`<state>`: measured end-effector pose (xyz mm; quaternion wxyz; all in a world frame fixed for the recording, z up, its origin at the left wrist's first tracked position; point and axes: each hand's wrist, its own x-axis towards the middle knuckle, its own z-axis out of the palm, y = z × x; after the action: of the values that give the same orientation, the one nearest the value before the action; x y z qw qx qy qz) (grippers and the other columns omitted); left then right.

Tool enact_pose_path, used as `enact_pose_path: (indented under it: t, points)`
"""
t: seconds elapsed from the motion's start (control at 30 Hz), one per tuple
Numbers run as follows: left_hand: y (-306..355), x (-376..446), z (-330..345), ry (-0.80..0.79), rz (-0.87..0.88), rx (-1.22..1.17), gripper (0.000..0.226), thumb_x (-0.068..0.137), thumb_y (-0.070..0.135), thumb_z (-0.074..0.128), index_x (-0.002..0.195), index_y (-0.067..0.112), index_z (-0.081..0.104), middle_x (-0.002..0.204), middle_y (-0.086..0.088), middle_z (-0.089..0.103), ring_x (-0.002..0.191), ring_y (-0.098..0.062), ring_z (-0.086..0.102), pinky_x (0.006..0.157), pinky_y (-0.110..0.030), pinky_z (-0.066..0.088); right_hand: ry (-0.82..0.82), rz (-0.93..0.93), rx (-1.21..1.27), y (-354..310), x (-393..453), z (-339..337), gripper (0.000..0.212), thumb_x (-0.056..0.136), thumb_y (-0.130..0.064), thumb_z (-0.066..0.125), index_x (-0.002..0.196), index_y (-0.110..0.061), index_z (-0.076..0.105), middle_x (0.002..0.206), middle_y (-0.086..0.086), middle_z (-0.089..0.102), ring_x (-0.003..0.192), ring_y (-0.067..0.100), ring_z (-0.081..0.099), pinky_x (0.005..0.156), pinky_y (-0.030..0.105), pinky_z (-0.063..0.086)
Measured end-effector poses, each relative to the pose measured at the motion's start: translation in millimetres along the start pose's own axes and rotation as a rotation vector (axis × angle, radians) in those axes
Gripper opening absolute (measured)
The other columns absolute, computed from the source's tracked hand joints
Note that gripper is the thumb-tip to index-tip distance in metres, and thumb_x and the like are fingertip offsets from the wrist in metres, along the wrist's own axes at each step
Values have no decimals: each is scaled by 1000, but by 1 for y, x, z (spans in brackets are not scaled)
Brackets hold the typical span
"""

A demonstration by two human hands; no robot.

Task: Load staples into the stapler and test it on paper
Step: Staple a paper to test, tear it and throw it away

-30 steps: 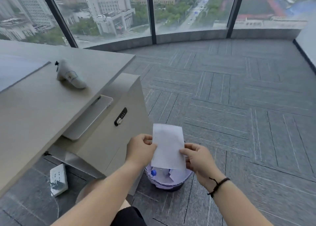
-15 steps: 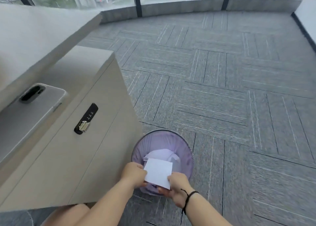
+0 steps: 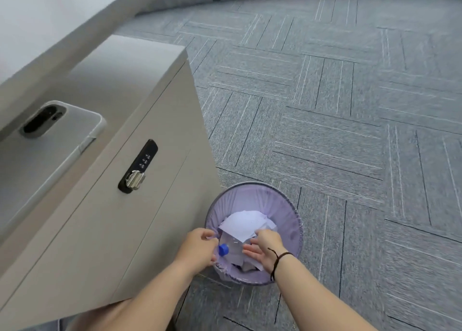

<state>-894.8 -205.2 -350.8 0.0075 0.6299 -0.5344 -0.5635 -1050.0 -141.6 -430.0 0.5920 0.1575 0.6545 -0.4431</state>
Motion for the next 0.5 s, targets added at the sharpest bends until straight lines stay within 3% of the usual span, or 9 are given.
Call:
enact_pose_path:
  t: [0.13, 0.23, 0.33, 0.43, 0.5]
  points:
    - [12, -21, -10, 18, 46, 41, 10, 93, 11, 56, 101, 15, 61, 98, -9, 67, 63, -22, 63, 58, -27, 54, -37, -123, -113, -3, -31, 4, 37, 102, -16, 48, 138, -9, 42, 99, 15, 58, 71, 27, 63, 57, 33, 55]
    - [27, -48, -17, 34, 160, 90, 11, 90, 15, 58, 84, 21, 66, 79, -3, 71, 61, -19, 64, 68, -36, 59, -82, -271, -238, -7, -69, 10, 29, 98, -16, 55, 126, -5, 54, 93, 13, 63, 63, 23, 59, 53, 27, 51]
    - [47, -86, -33, 58, 291, 79, 13, 85, 24, 61, 74, 25, 68, 69, 4, 72, 60, -14, 65, 73, -44, 60, -124, -503, -382, -14, -121, 20, 21, 94, -14, 61, 113, -7, 63, 88, 11, 72, 63, 20, 63, 53, 25, 51]
    - [63, -138, -60, 110, 420, 147, 9, 86, 26, 63, 81, 25, 70, 74, 1, 74, 64, -14, 68, 71, -35, 58, -153, -779, -597, -16, -181, 33, 22, 88, -22, 69, 108, -17, 66, 88, 5, 75, 72, 19, 72, 66, 34, 59]
    - [65, -175, -83, 177, 480, 191, 8, 89, 28, 63, 89, 25, 71, 79, 2, 74, 74, -16, 70, 75, -33, 58, -199, -930, -704, -13, -220, 41, 22, 85, -29, 71, 106, -25, 65, 89, -2, 74, 77, 15, 72, 73, 33, 59]
